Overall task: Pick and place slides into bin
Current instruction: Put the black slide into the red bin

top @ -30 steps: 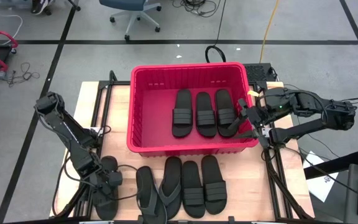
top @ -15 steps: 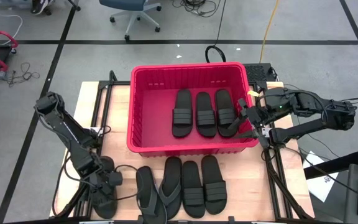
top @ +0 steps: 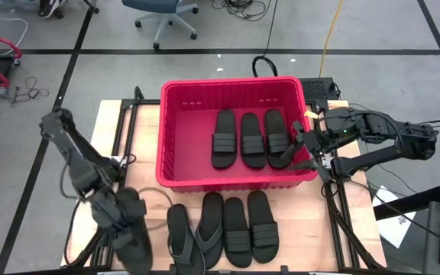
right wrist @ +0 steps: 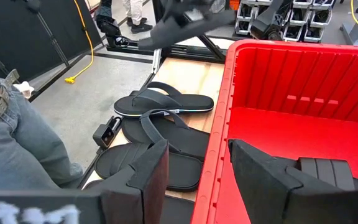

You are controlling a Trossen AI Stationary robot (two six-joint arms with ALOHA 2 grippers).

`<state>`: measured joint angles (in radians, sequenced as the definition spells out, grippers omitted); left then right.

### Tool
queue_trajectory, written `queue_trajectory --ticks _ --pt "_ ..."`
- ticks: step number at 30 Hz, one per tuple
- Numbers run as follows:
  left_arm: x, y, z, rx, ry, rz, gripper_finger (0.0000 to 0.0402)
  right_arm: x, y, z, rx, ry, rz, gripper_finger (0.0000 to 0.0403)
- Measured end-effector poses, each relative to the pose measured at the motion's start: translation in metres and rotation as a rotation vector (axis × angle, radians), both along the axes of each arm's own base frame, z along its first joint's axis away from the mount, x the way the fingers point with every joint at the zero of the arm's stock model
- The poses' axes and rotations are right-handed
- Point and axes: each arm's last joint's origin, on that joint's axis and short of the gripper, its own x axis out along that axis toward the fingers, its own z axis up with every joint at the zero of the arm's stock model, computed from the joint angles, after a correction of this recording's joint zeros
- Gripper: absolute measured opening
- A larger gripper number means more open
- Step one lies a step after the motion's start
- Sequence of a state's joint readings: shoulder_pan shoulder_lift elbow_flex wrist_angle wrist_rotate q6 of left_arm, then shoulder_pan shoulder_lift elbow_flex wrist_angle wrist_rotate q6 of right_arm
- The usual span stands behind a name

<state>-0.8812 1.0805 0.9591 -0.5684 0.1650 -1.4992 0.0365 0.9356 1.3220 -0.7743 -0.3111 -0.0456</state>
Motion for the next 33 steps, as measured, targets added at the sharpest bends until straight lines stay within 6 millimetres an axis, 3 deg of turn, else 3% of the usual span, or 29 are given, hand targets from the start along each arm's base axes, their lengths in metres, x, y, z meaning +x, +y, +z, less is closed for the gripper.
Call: queue_trajectory --ticks 9,17,26,33 --pt "0.002 0.05 0.097 0.269 -0.385 0.191 0.0001 0.0 0.0 0.0 -0.002 -0.001 0.001 0.0164" --pt "0.014 0.093 0.161 0.55 -0.715 0.243 0.0001 0.0 0.0 0.0 -0.003 -0.001 0.002 0.0164" --pt "0.036 0.127 0.186 0.872 -0.853 0.186 0.0 0.0 0.0 0.0 -0.004 -0.001 0.002 0.0164" --pt "0.059 0.152 0.168 0.989 -0.682 0.112 0.0 0.0 0.0 0.0 -0.004 -0.001 0.002 0.0164"
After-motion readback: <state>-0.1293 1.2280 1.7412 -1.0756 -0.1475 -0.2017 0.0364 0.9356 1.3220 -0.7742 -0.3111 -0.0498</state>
